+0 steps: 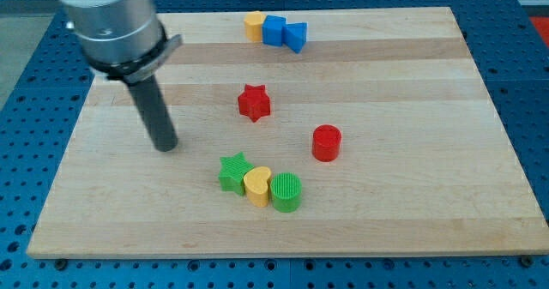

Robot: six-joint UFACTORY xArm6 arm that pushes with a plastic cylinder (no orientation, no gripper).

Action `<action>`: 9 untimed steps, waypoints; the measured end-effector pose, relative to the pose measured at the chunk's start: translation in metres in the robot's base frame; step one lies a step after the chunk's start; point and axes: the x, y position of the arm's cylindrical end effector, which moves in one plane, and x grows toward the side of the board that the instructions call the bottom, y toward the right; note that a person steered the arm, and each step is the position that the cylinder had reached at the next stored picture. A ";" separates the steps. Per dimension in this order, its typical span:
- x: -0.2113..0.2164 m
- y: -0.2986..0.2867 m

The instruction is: Move the yellow heart closer to the green star

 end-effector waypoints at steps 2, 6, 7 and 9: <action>0.054 -0.043; 0.099 0.092; 0.099 0.127; 0.089 0.162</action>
